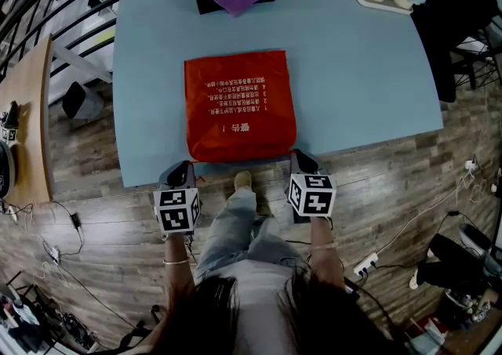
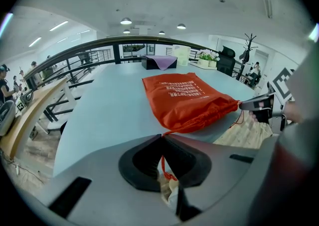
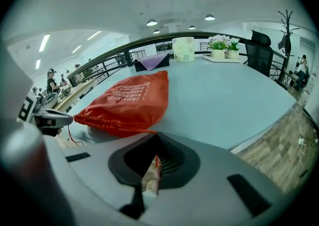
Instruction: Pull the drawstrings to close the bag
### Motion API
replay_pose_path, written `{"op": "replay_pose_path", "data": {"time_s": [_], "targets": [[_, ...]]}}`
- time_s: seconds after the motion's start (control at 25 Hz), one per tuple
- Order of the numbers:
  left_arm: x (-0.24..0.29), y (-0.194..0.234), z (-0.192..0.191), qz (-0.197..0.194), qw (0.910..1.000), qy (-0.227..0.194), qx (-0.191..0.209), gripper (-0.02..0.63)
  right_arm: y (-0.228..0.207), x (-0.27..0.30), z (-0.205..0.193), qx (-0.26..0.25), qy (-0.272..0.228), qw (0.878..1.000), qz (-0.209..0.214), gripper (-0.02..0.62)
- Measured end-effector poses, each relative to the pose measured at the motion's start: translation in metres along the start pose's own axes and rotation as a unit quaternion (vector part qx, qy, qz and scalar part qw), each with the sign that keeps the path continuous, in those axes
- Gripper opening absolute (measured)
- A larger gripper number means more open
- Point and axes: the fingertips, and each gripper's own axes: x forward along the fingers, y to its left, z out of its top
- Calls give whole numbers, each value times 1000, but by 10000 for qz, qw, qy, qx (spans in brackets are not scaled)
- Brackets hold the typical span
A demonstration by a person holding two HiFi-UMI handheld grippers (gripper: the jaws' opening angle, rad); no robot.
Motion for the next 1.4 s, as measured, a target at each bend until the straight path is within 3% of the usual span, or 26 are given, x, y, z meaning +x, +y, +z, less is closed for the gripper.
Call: {"op": "replay_pose_path", "data": {"time_s": [1.4], "targets": [[-13, 42, 3, 371, 9990, -189, -152, 23, -34, -18, 8, 661, -280, 9968, -341, 26]]}}
